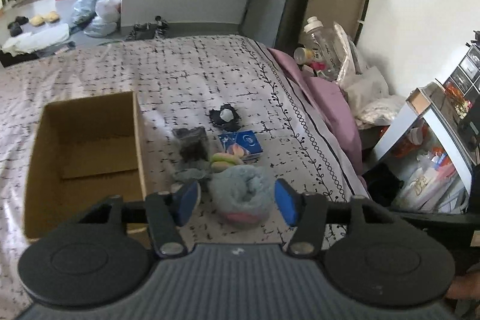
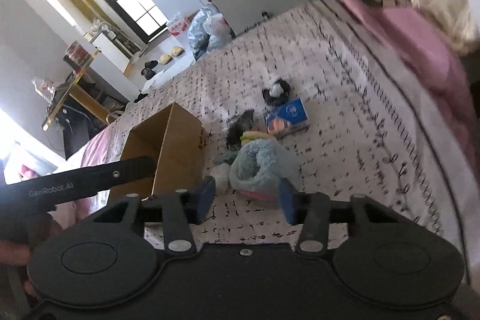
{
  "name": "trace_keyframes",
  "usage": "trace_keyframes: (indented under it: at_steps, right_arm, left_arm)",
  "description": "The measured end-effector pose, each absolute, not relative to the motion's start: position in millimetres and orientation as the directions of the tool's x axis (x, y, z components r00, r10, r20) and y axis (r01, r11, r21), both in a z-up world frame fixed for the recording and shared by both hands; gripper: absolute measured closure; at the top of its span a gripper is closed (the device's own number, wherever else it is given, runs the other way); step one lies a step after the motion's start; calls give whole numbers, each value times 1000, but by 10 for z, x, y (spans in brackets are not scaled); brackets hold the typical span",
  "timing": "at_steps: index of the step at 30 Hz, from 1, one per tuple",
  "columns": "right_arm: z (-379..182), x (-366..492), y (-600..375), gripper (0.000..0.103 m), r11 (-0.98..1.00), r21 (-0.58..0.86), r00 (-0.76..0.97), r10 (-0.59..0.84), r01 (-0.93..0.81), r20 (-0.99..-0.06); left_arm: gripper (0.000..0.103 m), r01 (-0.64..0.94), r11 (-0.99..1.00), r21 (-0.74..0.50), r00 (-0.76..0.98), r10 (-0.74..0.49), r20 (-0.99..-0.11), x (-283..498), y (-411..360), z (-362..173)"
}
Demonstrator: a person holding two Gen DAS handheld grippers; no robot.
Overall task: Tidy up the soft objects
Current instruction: 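Close the left gripper on the light-blue fluffy plush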
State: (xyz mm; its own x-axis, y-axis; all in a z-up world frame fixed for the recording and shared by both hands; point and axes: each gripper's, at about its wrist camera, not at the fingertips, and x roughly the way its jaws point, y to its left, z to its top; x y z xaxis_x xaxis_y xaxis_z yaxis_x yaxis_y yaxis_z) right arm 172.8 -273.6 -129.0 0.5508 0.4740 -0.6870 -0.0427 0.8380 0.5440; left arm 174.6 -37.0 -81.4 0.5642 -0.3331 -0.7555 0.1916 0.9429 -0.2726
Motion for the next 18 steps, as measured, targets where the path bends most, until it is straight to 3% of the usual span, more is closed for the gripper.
trace_keyframes:
  at_steps: [8,18]
  right_arm:
    - [-1610,1978,-2715,66,805,594,523,503,7,-688]
    - [-1874,2207,-2707,71,786,614,502,503,73,-704]
  left_arm:
    - [58,192,907,-374,436,-420,-796,2086,-456,-1216]
    - [70,103,923,-371,402,-380,-833,2364,-521,-1500]
